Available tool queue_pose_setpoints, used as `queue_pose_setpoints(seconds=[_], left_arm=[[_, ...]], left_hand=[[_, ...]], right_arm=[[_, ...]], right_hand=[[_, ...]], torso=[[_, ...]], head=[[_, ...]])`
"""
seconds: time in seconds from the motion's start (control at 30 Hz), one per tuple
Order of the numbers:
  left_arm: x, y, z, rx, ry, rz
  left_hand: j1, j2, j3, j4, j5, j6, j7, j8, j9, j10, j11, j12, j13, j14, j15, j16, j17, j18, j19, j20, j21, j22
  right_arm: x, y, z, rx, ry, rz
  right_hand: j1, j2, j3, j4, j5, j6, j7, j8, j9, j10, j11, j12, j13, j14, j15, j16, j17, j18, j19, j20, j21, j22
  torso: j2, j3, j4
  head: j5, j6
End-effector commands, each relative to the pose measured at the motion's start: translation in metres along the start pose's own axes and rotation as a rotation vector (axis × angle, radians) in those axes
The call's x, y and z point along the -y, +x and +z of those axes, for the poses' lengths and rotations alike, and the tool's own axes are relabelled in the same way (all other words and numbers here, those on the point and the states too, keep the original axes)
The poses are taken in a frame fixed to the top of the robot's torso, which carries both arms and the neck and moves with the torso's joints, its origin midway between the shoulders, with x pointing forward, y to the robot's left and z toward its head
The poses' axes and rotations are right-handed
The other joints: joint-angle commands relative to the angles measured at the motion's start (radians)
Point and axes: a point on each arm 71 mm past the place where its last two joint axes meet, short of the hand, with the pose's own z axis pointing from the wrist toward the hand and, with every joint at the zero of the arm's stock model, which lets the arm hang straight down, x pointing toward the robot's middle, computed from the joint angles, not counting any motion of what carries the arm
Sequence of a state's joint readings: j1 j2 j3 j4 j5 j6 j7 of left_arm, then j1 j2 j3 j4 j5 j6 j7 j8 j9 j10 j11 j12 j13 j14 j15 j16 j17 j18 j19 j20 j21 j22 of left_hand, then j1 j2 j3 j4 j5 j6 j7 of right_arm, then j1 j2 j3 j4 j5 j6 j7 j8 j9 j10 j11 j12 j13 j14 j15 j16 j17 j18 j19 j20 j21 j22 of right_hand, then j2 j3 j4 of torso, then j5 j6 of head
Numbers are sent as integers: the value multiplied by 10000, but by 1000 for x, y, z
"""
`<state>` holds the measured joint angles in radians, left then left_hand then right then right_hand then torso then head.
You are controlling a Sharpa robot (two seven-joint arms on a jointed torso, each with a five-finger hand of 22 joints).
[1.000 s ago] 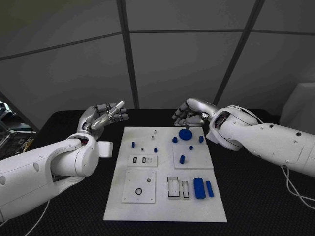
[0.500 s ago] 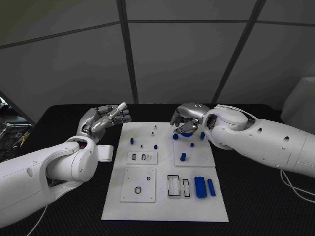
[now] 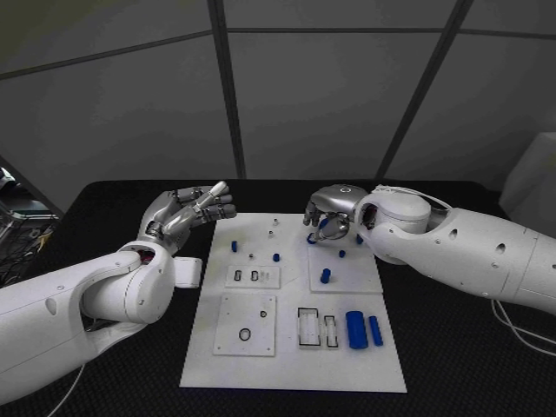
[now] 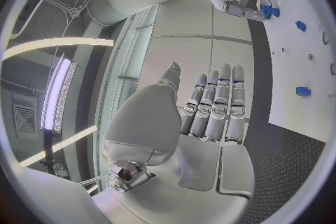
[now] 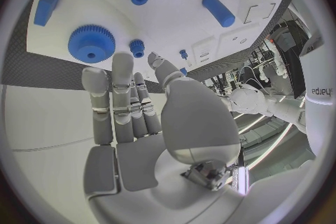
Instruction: Assemble the parts on the task board
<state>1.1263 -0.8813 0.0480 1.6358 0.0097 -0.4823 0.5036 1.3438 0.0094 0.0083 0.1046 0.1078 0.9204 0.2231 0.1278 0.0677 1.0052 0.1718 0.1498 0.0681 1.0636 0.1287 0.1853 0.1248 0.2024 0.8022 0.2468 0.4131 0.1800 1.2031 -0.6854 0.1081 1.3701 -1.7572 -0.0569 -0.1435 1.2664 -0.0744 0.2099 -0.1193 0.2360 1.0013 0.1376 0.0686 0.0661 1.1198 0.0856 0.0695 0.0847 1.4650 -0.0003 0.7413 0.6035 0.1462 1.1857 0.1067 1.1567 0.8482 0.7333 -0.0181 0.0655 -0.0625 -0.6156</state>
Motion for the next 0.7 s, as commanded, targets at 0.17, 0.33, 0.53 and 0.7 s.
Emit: queue_pose_setpoints(seconds=[0.17,0.33,0.53,0.7], left_arm=[[1,2,-1,-239,-81,-221],[1,2,-1,-258,-104,-233],[1,2,0,-279,-124,-246],[0,2,0,-294,-144,-254]], left_hand=[[22,31,-36,-48,13,19,50,1,-9,18,37,30,-9,48,19,-47,12,-191,59,-23,51,15],[22,31,-36,-48,13,19,50,1,-9,18,37,30,-9,48,19,-47,12,-191,59,-23,51,15],[16,31,-37,-48,13,11,53,-3,-11,8,41,26,-11,42,21,-56,13,-193,61,-22,53,15],[14,31,-37,-48,13,9,54,-5,-11,5,42,25,-11,40,22,-59,14,-193,62,-22,54,15]], right_arm=[[0,2,2,-499,114,-311],[-1,3,4,-545,97,-313],[-1,4,5,-580,84,-309],[-2,4,7,-547,24,-296]], right_hand=[[198,-23,16,164,28,-36,8,-6,10,-194,19,66,67,287,4,1248,1181,-324,393,15,695,982],[263,-1,67,201,27,-18,8,-3,11,-190,20,101,99,275,6,1632,1529,-376,529,23,939,1331],[396,62,245,226,-18,115,20,37,24,-111,17,165,143,274,-3,2201,2042,-460,763,27,1316,1885],[509,160,644,256,-236,368,40,100,42,118,-7,254,179,340,-17,2985,2799,-589,1153,15,1821,2683]], torso=[[60,48,-17],[84,61,-21],[109,78,-13],[125,85,-16]], head=[[1,-7],[14,-12],[26,-17],[33,-31]])
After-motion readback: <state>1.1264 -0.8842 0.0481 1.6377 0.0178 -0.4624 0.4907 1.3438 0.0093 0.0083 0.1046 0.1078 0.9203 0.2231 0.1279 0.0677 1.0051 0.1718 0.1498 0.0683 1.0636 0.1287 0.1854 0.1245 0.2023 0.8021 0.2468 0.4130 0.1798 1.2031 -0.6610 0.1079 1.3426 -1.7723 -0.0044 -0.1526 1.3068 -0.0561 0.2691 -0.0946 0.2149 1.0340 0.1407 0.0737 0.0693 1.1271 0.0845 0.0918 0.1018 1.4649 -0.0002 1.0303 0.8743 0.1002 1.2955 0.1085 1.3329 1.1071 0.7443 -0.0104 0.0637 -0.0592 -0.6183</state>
